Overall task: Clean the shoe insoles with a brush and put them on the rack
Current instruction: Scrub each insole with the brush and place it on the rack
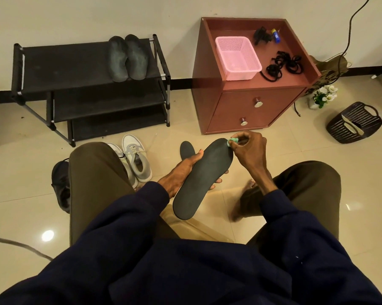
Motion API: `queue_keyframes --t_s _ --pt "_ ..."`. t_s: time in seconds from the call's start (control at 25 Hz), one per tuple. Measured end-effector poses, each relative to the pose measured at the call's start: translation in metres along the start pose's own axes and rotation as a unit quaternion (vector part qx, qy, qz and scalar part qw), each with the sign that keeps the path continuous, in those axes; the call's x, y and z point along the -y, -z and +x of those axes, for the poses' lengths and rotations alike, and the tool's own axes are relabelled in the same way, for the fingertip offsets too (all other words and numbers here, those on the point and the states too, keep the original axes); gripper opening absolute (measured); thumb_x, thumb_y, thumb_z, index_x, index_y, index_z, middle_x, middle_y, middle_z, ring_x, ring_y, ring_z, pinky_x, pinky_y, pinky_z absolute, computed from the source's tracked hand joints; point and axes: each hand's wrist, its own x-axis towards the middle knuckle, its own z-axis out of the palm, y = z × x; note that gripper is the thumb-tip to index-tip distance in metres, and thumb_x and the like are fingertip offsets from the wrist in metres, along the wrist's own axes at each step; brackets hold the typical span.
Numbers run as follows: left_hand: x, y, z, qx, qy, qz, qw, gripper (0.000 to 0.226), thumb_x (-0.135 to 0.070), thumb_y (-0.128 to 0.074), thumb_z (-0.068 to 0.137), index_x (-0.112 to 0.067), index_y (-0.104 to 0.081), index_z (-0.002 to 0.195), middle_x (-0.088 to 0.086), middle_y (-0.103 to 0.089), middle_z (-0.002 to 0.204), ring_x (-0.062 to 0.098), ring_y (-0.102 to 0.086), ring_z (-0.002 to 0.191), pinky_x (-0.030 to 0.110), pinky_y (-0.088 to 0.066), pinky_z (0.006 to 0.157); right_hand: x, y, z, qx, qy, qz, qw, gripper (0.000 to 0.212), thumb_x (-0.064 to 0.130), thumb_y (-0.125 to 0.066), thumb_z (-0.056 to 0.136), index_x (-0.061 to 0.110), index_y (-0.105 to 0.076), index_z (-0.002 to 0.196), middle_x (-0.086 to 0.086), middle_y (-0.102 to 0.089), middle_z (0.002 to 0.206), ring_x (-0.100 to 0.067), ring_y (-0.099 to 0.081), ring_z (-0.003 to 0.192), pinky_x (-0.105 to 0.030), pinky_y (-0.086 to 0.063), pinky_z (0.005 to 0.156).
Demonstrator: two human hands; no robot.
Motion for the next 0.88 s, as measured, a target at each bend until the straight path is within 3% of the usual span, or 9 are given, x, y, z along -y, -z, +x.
queue_keyframes --t_s 0.08,0.2,0.28,0.4,0.52,0.6,0.68,0.8,0.88 --pt "-0.001 -0.001 -0.002 -0.019 -0.006 -0.004 1.0 0.07 -0.063 -0.037 0.103 -0.01 -0.052 0.147 0.019 -0.058 0.143 0.034 -0.062 0.119 0.041 -0.056 0.09 0.007 -0.002 -0.004 0.062 0.012 0.014 0.998 0.015 0.014 -0.086 0.081 0.01 -0.08 0.094 0.002 -0.075 0.083 -0.007 -0.071 0.072 -0.011 -0.056 0.066" --pt "-0.001 0.0 -0.003 -0.046 -0.014 -0.007 0.999 0.067 -0.061 -0.038 0.103 -0.01 -0.053 0.145 0.021 -0.061 0.139 0.036 -0.064 0.116 0.041 -0.058 0.087 0.021 0.001 -0.008 0.235 0.004 0.041 0.971 0.015 0.015 -0.088 0.078 0.012 -0.081 0.091 0.001 -0.077 0.082 -0.012 -0.073 0.072 -0.021 -0.06 0.068" --pt "-0.001 0.0 -0.003 -0.05 -0.013 -0.002 0.999 0.068 -0.062 -0.038 0.103 -0.01 -0.052 0.146 0.021 -0.06 0.14 0.037 -0.062 0.119 0.041 -0.057 0.088 0.021 0.006 -0.005 0.271 0.01 0.006 0.963 0.014 0.015 -0.088 0.078 0.013 -0.081 0.089 0.002 -0.077 0.081 -0.013 -0.073 0.072 -0.024 -0.062 0.068" --pt "-0.002 0.001 -0.002 -0.036 -0.012 -0.01 0.999 0.071 -0.063 -0.036 0.103 -0.009 -0.05 0.148 0.02 -0.057 0.144 0.036 -0.058 0.124 0.042 -0.056 0.092 0.013 0.008 0.0 0.163 0.012 -0.058 0.985 0.012 0.014 -0.087 0.079 0.01 -0.081 0.089 0.0 -0.075 0.082 -0.009 -0.071 0.071 -0.017 -0.058 0.064" --pt "-0.003 0.0 -0.003 -0.032 -0.011 -0.014 0.999 0.068 -0.061 -0.033 0.104 -0.01 -0.051 0.147 0.019 -0.059 0.143 0.033 -0.063 0.118 0.041 -0.057 0.091 0.004 0.002 -0.002 0.02 0.028 -0.04 0.999 0.01 0.012 -0.084 0.082 0.01 -0.079 0.09 0.001 -0.073 0.082 -0.008 -0.07 0.071 -0.023 -0.062 0.067" --pt "-0.005 -0.001 -0.003 -0.028 -0.017 -0.014 0.999 0.067 -0.061 -0.035 0.104 -0.011 -0.053 0.145 0.019 -0.06 0.142 0.034 -0.064 0.117 0.042 -0.057 0.092 0.004 -0.004 -0.006 0.003 0.049 -0.022 0.999 0.011 0.013 -0.084 0.083 0.01 -0.078 0.092 0.002 -0.073 0.084 -0.008 -0.07 0.073 -0.019 -0.06 0.069" --pt "-0.006 -0.002 -0.004 -0.041 -0.024 -0.019 0.999 0.064 -0.06 -0.037 0.104 -0.012 -0.058 0.14 0.02 -0.062 0.138 0.035 -0.066 0.113 0.043 -0.056 0.09 0.014 -0.007 -0.012 0.083 0.057 -0.006 0.995 0.013 0.014 -0.086 0.081 0.011 -0.079 0.092 0.003 -0.075 0.085 -0.007 -0.07 0.072 -0.016 -0.059 0.068" --pt "-0.005 -0.002 -0.006 -0.081 -0.031 -0.026 0.996 0.059 -0.058 -0.042 0.103 -0.011 -0.065 0.13 0.023 -0.067 0.129 0.036 -0.07 0.102 0.044 -0.059 0.084 0.035 -0.003 -0.016 0.278 0.052 -0.008 0.959 0.012 0.012 -0.087 0.078 0.012 -0.081 0.088 0.002 -0.076 0.079 -0.009 -0.071 0.066 -0.021 -0.06 0.063" --pt "-0.004 -0.002 -0.005 -0.087 -0.028 -0.023 0.996 0.061 -0.058 -0.041 0.103 -0.01 -0.062 0.134 0.023 -0.067 0.13 0.036 -0.07 0.104 0.044 -0.059 0.085 0.036 -0.001 -0.013 0.292 0.06 -0.04 0.954 0.011 0.012 -0.087 0.078 0.012 -0.081 0.087 0.001 -0.076 0.08 -0.01 -0.071 0.066 -0.022 -0.061 0.063"
